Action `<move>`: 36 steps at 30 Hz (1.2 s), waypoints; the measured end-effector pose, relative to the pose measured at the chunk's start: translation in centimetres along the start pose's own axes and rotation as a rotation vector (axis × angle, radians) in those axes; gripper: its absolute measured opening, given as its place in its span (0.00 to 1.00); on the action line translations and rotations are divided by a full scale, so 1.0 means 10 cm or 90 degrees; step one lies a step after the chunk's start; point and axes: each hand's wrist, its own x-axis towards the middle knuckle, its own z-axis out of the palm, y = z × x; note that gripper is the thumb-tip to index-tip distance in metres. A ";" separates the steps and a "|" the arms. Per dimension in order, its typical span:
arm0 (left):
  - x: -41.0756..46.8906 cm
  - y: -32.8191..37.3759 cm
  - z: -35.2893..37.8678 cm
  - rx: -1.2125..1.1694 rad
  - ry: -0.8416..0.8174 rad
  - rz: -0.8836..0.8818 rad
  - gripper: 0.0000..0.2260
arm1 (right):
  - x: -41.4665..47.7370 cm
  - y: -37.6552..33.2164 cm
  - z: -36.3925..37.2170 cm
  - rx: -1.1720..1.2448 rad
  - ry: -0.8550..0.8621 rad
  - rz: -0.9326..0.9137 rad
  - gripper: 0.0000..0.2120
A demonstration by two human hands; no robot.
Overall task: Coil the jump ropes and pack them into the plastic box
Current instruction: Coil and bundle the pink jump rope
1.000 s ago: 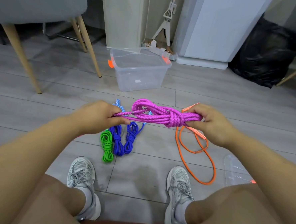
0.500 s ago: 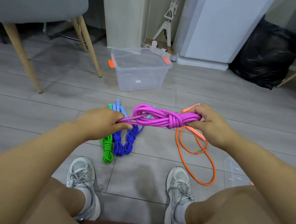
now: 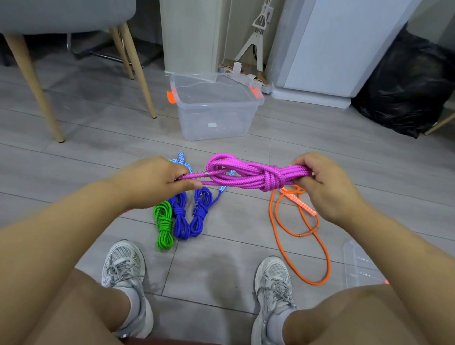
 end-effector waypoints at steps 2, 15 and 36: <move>0.01 0.01 0.02 -0.010 -0.006 -0.009 0.23 | 0.00 0.00 -0.01 0.006 -0.006 -0.004 0.04; 0.18 0.05 0.32 -0.132 -0.107 0.044 0.10 | 0.14 -0.22 -0.25 0.337 -0.095 0.154 0.06; 1.32 -0.62 0.61 0.075 -0.320 -0.034 0.08 | 1.66 0.77 0.34 -0.073 0.154 0.163 0.07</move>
